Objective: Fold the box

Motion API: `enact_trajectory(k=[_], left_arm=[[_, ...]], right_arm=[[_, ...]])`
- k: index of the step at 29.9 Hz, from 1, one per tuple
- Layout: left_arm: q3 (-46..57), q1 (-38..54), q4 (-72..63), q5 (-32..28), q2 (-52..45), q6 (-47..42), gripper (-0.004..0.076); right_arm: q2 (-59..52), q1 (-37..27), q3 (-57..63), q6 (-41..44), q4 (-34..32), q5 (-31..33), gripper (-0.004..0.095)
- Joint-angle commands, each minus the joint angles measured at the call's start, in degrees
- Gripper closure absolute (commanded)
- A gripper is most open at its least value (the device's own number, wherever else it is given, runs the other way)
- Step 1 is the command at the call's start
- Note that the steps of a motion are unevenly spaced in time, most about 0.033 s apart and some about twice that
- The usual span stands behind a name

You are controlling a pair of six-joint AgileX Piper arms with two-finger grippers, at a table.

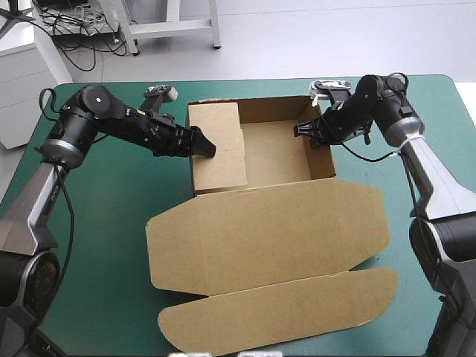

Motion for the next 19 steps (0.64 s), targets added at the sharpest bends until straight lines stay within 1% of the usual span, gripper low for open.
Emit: enact_trajectory(k=[1, 4, 7, 11, 13, 16, 19], left_arm=[[-1.8, -2.3, 4.3, 0.4, -3.0, -4.3, 0.0151], [-1.8, -3.1, 7.9, -0.7, -2.9, -7.7, 0.0152], [-1.8, -3.3, 8.4, -2.6, -2.9, -11.0, 0.0172], [-1.8, -3.3, 8.3, -4.9, -2.9, -12.8, 0.0219], [-1.8, -3.3, 8.3, -5.3, -2.9, -14.1, 0.0256], [-1.8, -3.3, 9.5, -5.3, -2.9, -14.9, 0.0373], [-1.8, -4.1, 13.7, -5.3, -2.9, -17.2, 0.0567]], right_arm=[[-3.0, 1.8, -1.8, 1.8, 5.6, -2.2, 0.0918], [-3.0, 2.7, -1.8, 3.0, 5.2, -2.2, 0.0916], [-3.0, 3.5, -1.8, 4.2, 3.6, -2.2, 0.0916], [-3.0, 3.7, -1.8, 5.8, 3.4, -2.0, 0.0917], [-3.0, 3.7, -1.8, 6.1, 3.4, -2.0, 0.0917], [-3.0, 3.7, -1.8, 6.7, 3.4, -1.9, 0.0917], [-3.0, 3.7, -1.8, 7.1, 3.5, -1.4, 0.0917]])
